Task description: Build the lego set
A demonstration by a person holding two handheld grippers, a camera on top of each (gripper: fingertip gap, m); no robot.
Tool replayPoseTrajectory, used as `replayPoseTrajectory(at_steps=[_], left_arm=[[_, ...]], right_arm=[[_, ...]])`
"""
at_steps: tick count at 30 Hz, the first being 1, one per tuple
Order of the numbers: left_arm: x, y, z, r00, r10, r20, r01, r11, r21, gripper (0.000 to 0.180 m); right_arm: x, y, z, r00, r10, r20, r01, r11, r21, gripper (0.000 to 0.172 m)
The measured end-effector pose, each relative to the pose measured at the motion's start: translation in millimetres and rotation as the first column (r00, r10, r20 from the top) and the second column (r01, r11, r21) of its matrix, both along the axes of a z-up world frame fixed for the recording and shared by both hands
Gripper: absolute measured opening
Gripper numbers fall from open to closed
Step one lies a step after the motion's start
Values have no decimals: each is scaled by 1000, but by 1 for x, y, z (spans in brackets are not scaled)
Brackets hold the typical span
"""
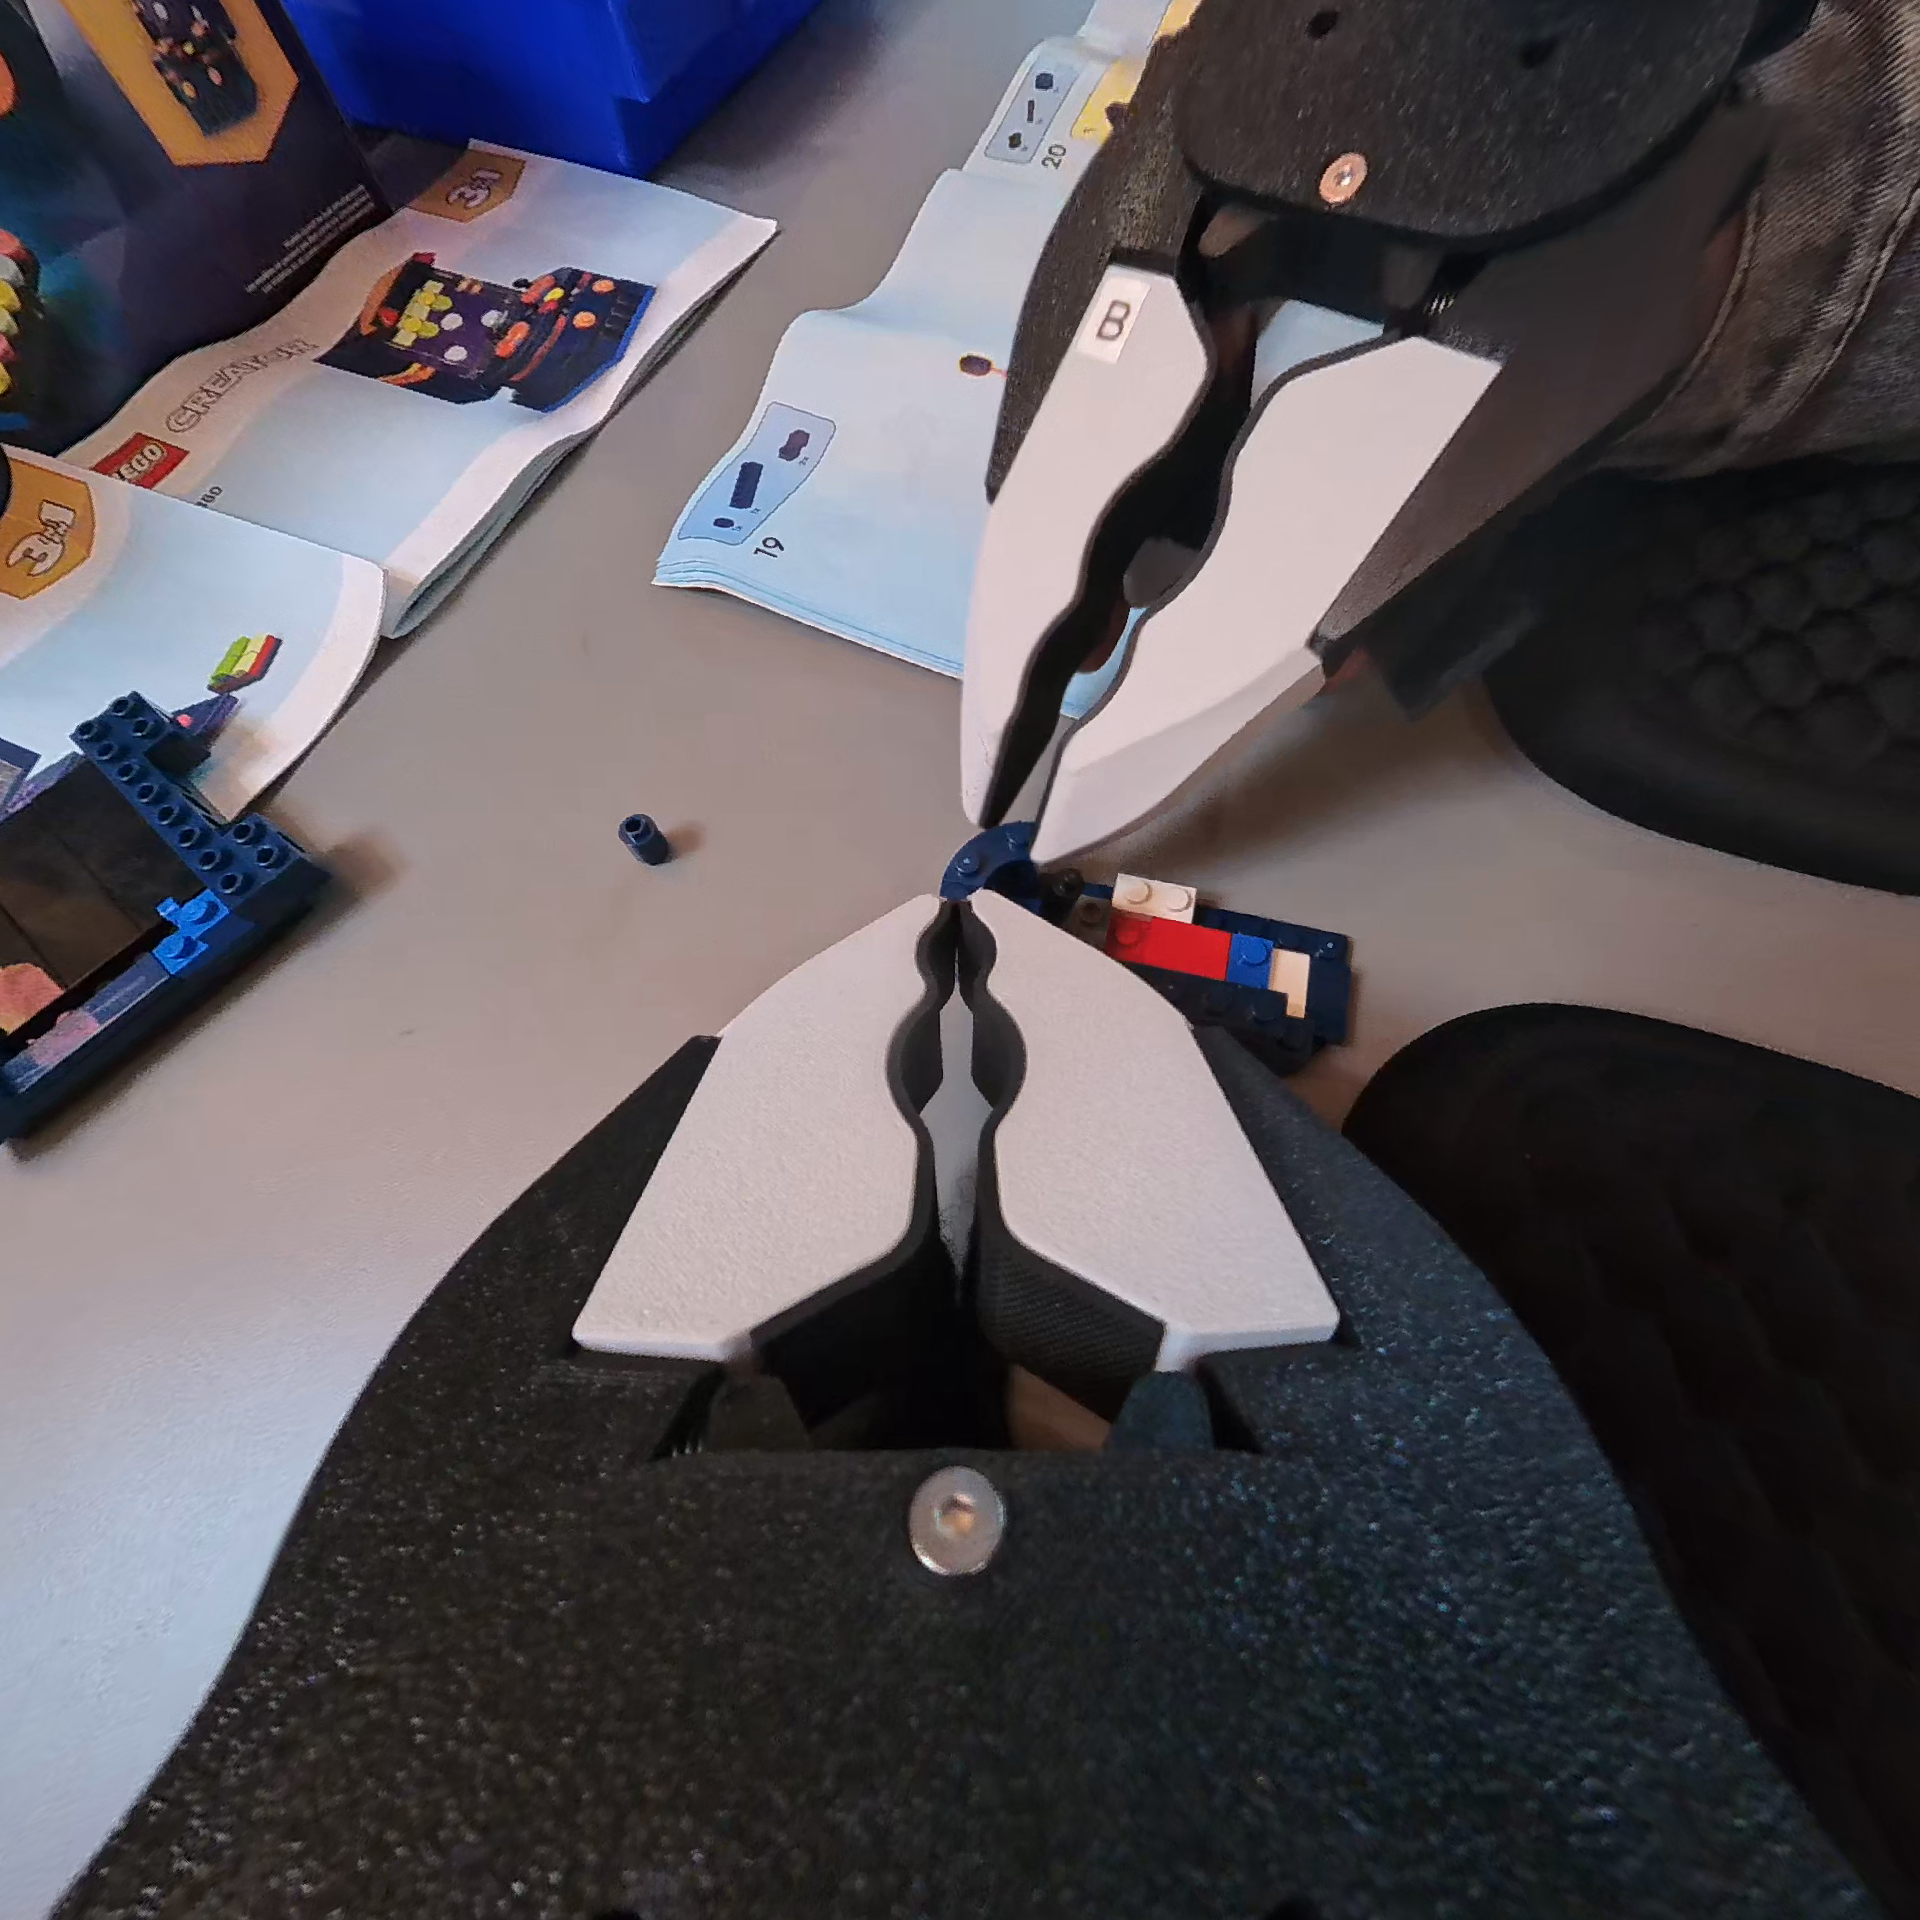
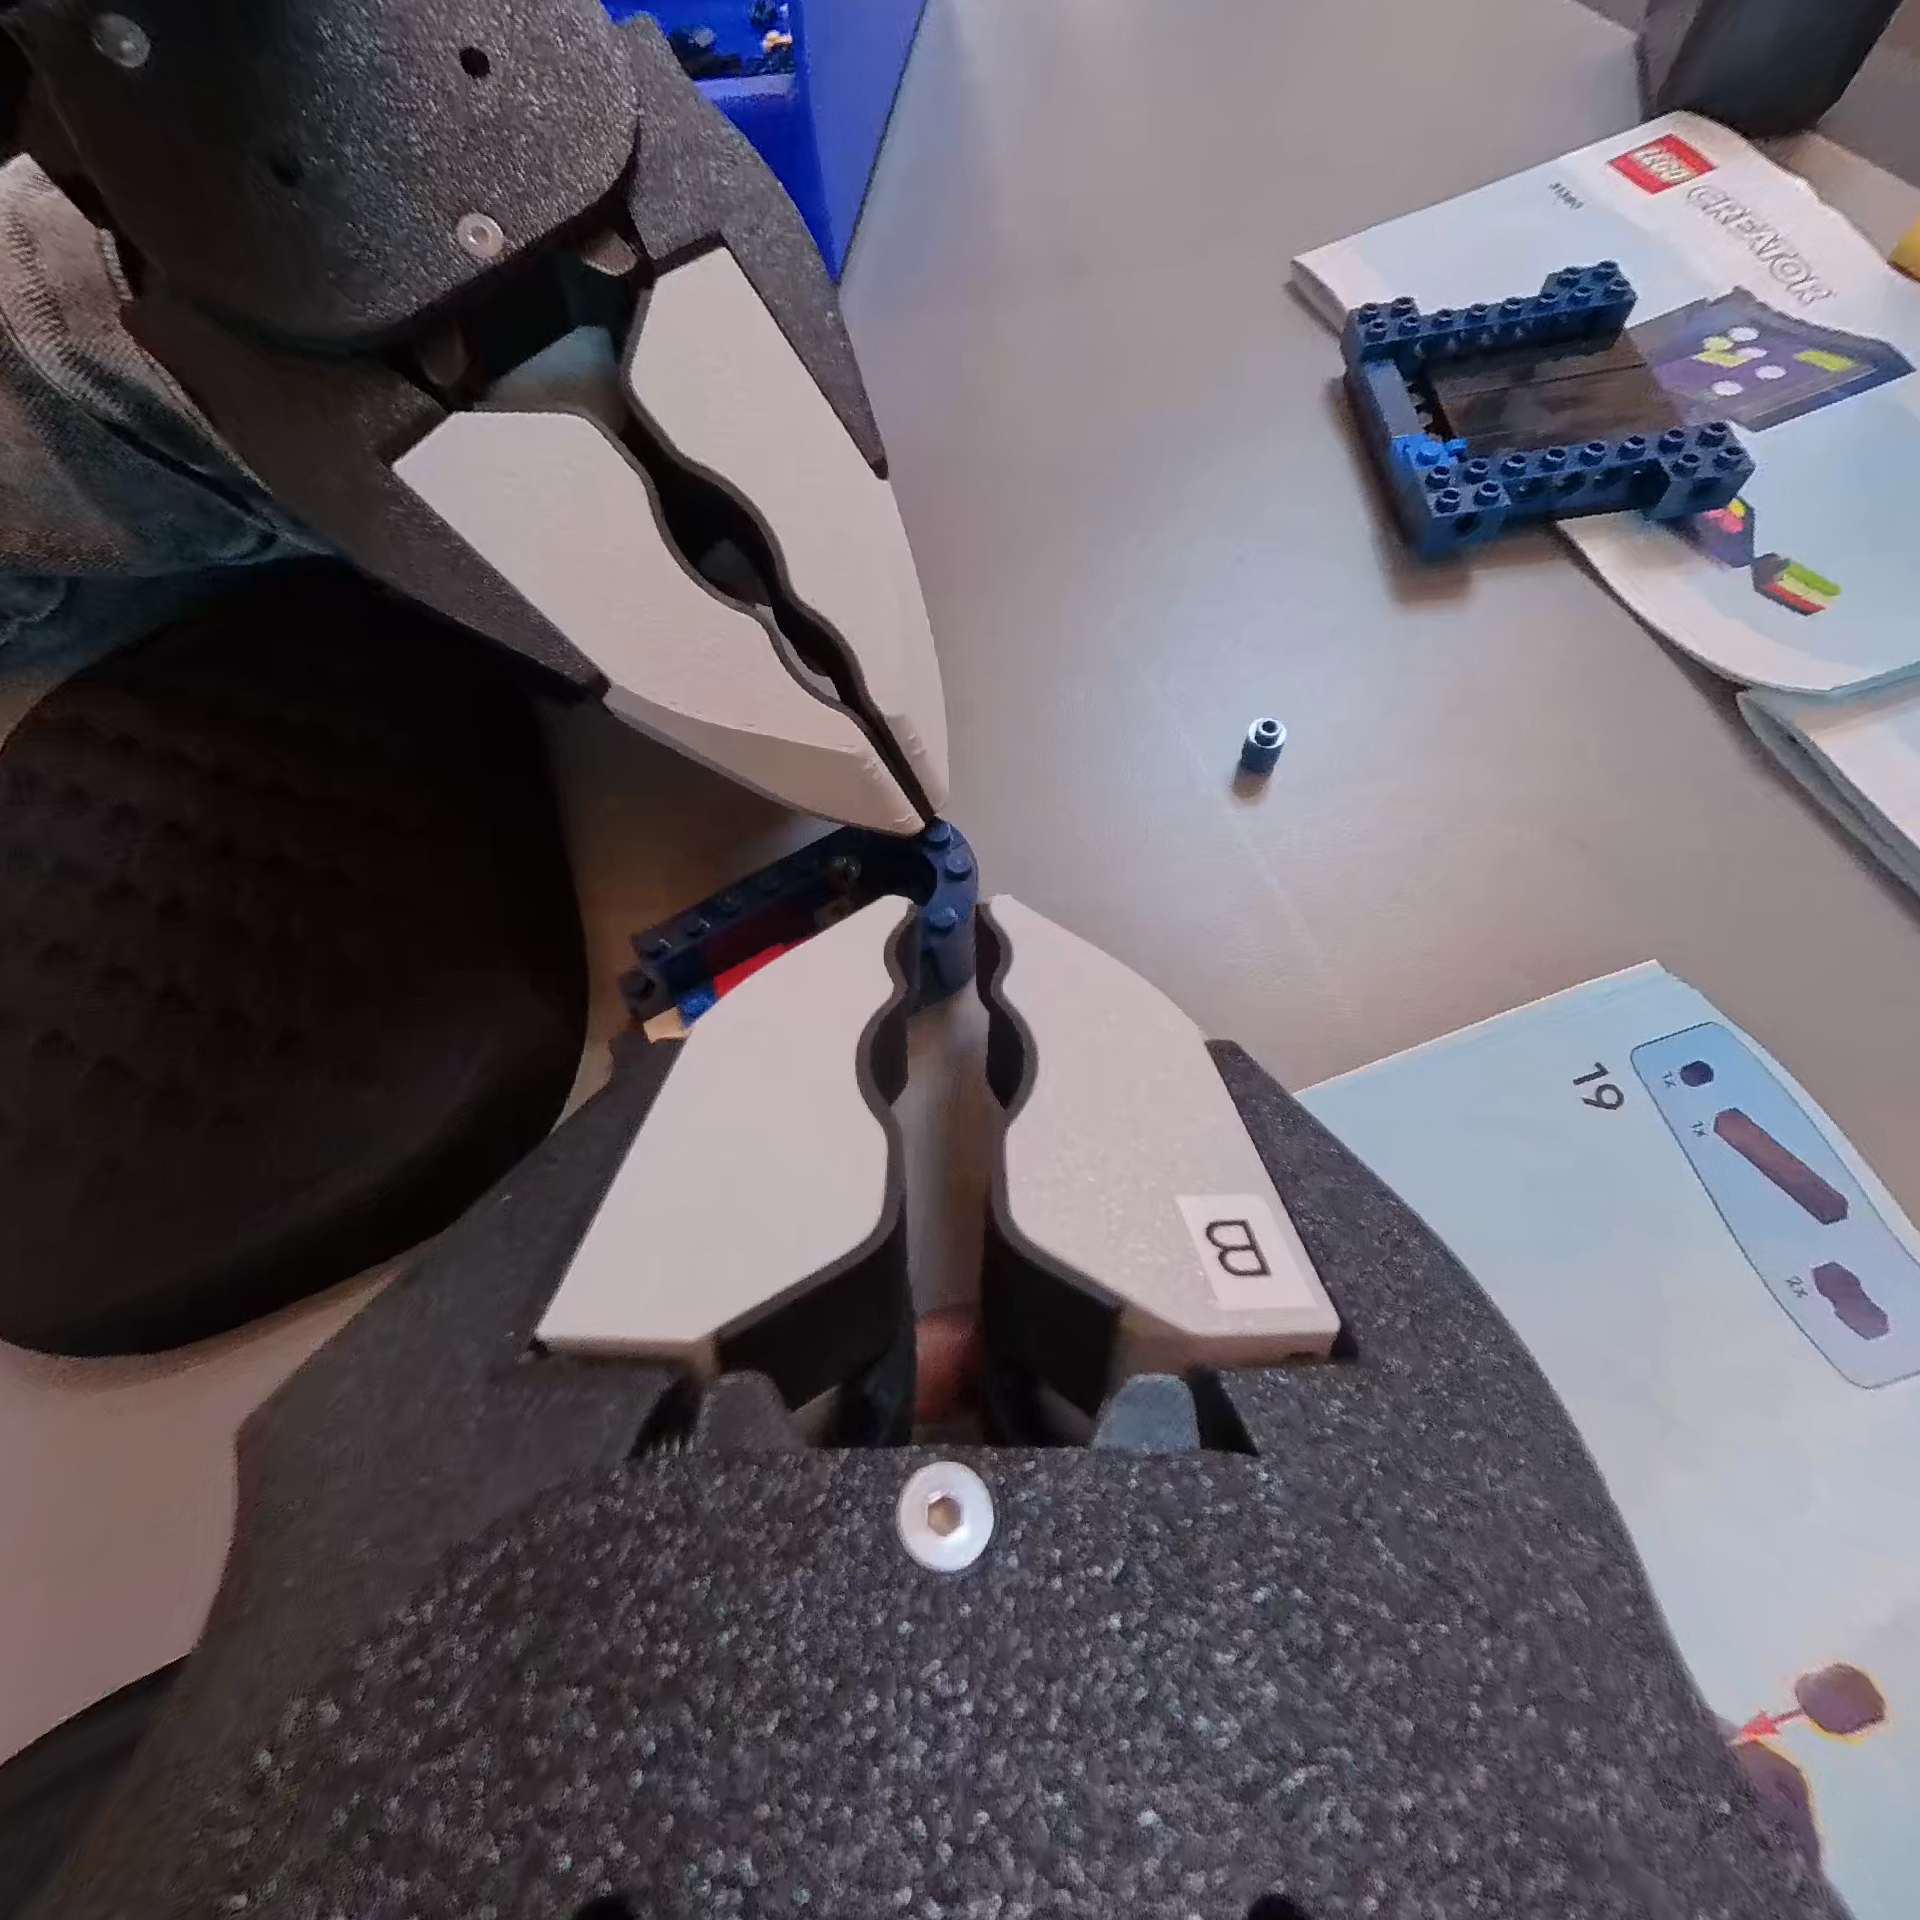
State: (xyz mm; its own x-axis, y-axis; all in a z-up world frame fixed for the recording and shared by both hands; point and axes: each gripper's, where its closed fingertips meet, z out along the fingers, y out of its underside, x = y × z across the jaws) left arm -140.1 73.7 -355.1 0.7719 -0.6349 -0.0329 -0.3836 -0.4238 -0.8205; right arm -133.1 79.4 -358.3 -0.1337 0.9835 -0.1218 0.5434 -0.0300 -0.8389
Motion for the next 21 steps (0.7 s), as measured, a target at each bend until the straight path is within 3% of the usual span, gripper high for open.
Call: replayPoseTrajectory(at_steps=[15,17,21], left_arm=[[7,-4,0,997,-54,-56,57,998,41,0],[4,-3,2,996,-49,-76,55,995,82,16],[-8,5,29,1000,-17,-7,19,975,222,54]], right_arm=[[4,-1,1,999,-13,32,11,999,49,13],[8,6,15,1000,-18,-15,19,998,57,33],[40,30,62,991,-35,-127,46,995,89,49]])
